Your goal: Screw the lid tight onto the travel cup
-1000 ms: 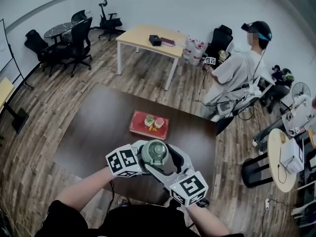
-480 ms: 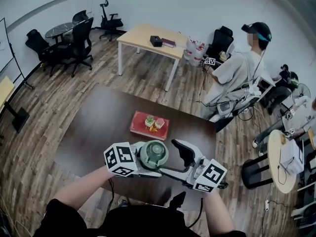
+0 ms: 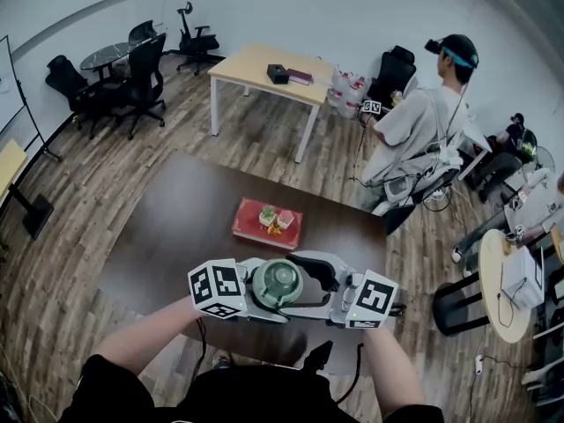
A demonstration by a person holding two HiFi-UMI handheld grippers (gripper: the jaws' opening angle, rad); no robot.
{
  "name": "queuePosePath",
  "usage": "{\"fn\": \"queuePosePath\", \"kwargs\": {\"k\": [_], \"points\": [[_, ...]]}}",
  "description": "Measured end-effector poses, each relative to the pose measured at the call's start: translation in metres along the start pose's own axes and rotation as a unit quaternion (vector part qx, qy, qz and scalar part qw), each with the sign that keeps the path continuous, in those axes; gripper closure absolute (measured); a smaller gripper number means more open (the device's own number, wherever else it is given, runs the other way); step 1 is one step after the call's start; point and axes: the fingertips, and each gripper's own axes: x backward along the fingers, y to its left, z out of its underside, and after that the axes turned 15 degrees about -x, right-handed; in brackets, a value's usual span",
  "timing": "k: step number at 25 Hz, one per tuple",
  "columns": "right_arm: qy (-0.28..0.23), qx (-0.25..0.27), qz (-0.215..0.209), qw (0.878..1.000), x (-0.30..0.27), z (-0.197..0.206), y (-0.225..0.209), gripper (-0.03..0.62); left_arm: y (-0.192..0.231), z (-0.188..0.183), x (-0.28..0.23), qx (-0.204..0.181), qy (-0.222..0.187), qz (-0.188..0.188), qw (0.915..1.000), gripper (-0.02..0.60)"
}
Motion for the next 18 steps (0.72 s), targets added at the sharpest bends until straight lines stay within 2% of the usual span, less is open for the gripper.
{"fn": "queuePosePath", "kwargs": {"k": [3, 5, 9, 12, 14, 15, 18], "points": [[-0.043, -0.014, 0.083, 0.996, -0.003, -0.001, -0.005, 0.181, 0.007, 0.003, 0.002, 0.004, 0.003, -0.018, 0.9998, 0.161], [-0.065, -0.028, 0.148, 0.986, -0.004, -0.001, -0.007, 0.181, 0.009, 0.005, 0.003, 0.008, 0.003, -0.027, 0.9996, 0.161], [-0.097, -0.067, 0.282, 0.952, -0.002, 0.001, -0.014, 0.184, 0.016, 0.007, 0.001, 0.017, 0.006, -0.044, 0.9989, 0.163], [-0.113, -0.078, 0.354, 0.925, 0.003, 0.001, -0.017, 0.186, 0.021, 0.005, -0.003, 0.014, 0.011, -0.052, 0.9985, 0.164], [-0.116, -0.077, 0.364, 0.921, 0.003, 0.003, -0.018, 0.184, 0.021, 0.007, -0.005, 0.014, 0.012, -0.051, 0.9985, 0.164], [-0.114, -0.074, 0.353, 0.926, 0.002, 0.003, -0.018, 0.181, 0.022, 0.007, -0.005, 0.016, 0.01, -0.05, 0.9986, 0.164], [-0.105, -0.051, 0.273, 0.955, 0.002, -0.003, -0.011, 0.178, 0.021, 0.003, 0.002, 0.028, -0.006, -0.04, 0.9988, 0.164]]}}
